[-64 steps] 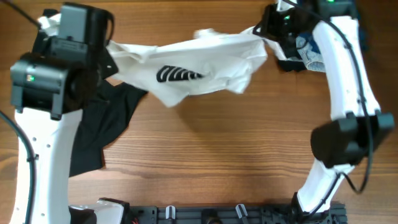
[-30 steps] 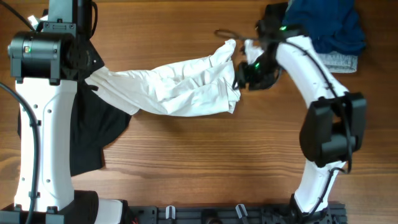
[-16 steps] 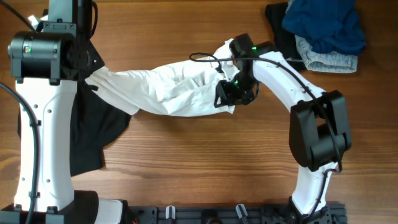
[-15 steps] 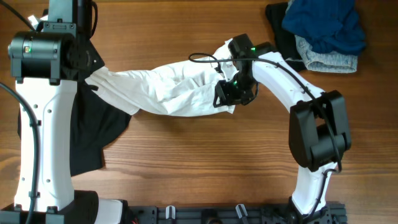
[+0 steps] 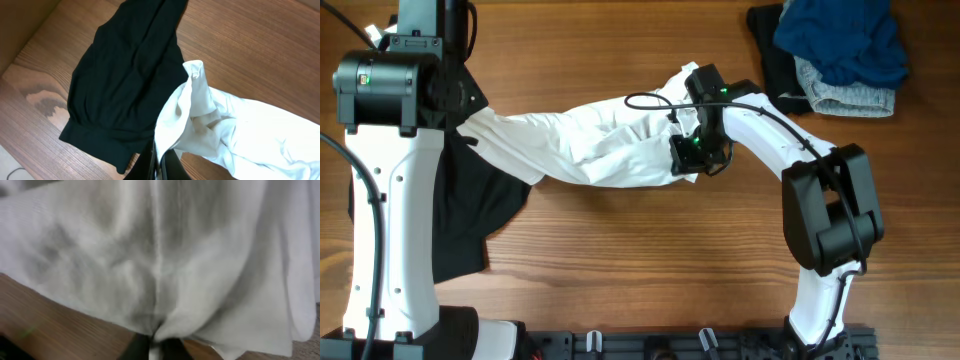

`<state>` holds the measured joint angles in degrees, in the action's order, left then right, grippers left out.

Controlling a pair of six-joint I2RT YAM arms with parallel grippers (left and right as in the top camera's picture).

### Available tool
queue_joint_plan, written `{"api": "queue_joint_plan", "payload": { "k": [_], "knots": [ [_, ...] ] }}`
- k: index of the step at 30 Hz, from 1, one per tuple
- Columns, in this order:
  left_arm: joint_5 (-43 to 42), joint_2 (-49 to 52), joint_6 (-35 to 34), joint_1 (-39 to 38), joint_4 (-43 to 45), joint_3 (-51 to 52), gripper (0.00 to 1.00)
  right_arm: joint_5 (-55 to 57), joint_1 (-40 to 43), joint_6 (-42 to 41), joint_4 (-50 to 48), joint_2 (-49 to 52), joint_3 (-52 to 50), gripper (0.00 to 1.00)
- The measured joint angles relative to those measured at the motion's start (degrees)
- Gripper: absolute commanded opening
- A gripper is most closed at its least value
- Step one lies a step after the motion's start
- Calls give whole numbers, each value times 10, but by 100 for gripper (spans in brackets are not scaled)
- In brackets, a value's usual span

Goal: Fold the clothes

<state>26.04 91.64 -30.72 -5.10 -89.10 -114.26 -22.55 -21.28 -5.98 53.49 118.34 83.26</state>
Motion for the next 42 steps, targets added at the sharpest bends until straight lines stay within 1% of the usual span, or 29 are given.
{"api": "queue_joint_plan", "payload": {
  "k": [5, 7, 10, 13, 16, 19, 25, 28, 29, 30, 32, 36, 39, 42],
  "knots": [
    [0, 0, 0, 0, 0, 0, 4, -13, 2, 0, 23, -5, 0, 4],
    [1, 0, 0, 0, 1, 0, 4, -15, 14, 0, 44, -31, 0, 4],
    [7, 0, 0, 0, 9, 0, 4, -14, 63, 0, 65, -114, 11, 4],
    [18, 0, 0, 0, 13, 0, 4, -9, 140, 0, 86, -218, 32, 4],
    [23, 0, 0, 2, 22, 0, 4, -3, 199, 3, 117, -277, 39, 4],
    [26, 0, 0, 8, 32, 0, 4, -1, 229, 13, 143, -284, 39, 4],
    [28, -2, 12, 12, 70, 0, 4, -4, 258, 17, 134, -301, 42, 4],
    [26, -23, 23, 12, 124, -2, 4, -6, 266, 18, 135, -309, 92, 4],
    [21, -41, 26, 11, 161, -7, 4, -6, 271, 18, 138, -312, 150, 4],
    [17, -52, 26, 11, 175, -11, 4, -8, 274, 17, 142, -314, 182, 4],
    [-2, -95, 29, 12, 237, -17, 4, -10, 286, 17, 142, -315, 288, 4],
    [-69, -219, 34, 12, 344, -33, 4, -10, 309, 15, 166, -337, 447, 4],
    [-118, -280, 50, 12, 383, -40, 4, -10, 318, 14, 200, -347, 515, 4],
    [-150, -331, 67, 12, 392, -46, 4, -10, 327, 16, 246, -352, 565, 4]
  ]
}}
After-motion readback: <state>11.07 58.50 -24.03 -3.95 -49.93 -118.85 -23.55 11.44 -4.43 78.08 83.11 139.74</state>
